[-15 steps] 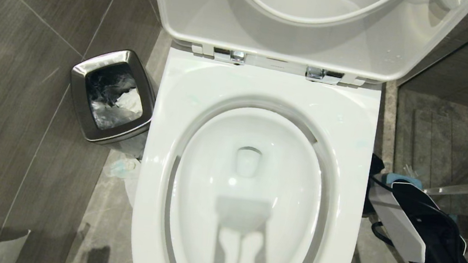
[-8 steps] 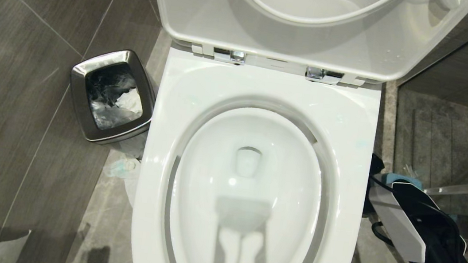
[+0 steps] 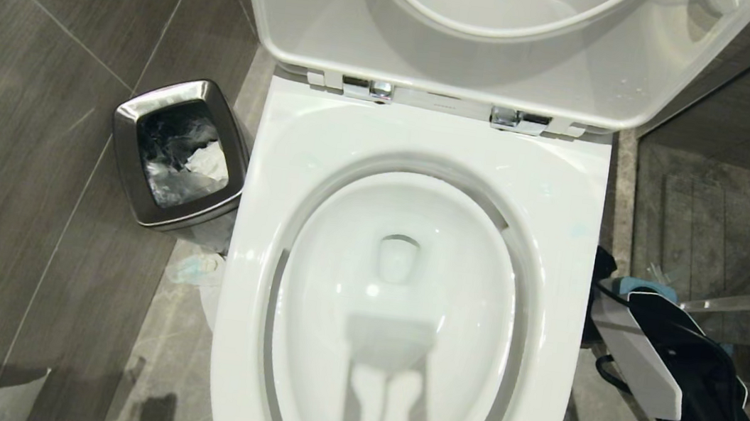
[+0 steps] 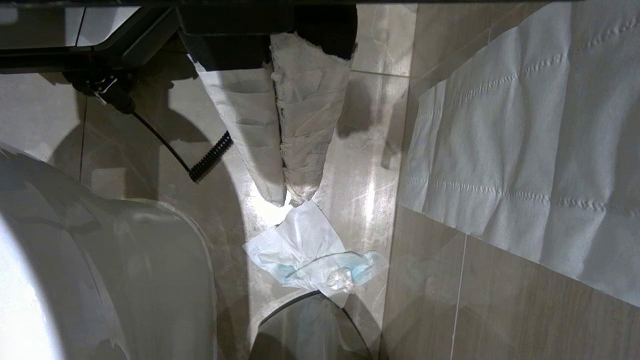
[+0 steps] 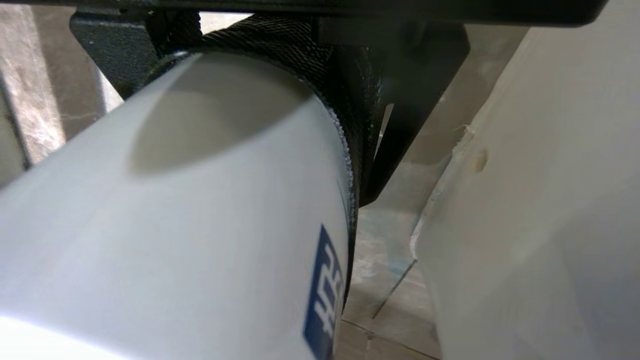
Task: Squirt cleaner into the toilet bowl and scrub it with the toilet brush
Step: Pour in the cleaning agent
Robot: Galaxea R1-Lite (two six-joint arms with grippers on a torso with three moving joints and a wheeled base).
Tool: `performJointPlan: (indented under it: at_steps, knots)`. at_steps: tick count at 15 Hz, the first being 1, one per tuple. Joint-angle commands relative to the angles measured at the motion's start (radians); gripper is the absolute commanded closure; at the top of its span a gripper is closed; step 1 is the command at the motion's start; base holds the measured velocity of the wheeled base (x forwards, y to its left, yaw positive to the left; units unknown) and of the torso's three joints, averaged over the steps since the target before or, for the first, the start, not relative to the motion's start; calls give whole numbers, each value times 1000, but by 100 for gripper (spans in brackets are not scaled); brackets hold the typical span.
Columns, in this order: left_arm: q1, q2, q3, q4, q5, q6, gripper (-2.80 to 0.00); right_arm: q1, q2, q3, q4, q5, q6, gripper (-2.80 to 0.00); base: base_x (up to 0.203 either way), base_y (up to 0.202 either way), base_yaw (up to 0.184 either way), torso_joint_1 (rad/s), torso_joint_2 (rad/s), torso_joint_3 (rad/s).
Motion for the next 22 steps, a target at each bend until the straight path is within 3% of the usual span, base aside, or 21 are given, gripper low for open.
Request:
performJointPlan:
  at_steps: [1, 9, 17, 22]
  knots:
    - [0, 2, 2, 1, 0, 0, 0, -4, -14, 2, -37, -2, 1, 0, 0, 0, 0, 0, 0, 0]
    - [0, 2, 2, 0, 0, 0, 0, -17, -112, 110, -43, -15, 8, 0, 0, 0, 0, 0, 0, 0]
    - [0, 2, 2, 0, 0, -1, 0, -51, -384, 378, -43, -23, 33, 0, 0, 0, 0, 0, 0, 0]
    - [0, 2, 2, -1, 0, 0, 0, -57, -638, 617, -43, -55, 41, 0, 0, 0, 0, 1, 5, 0]
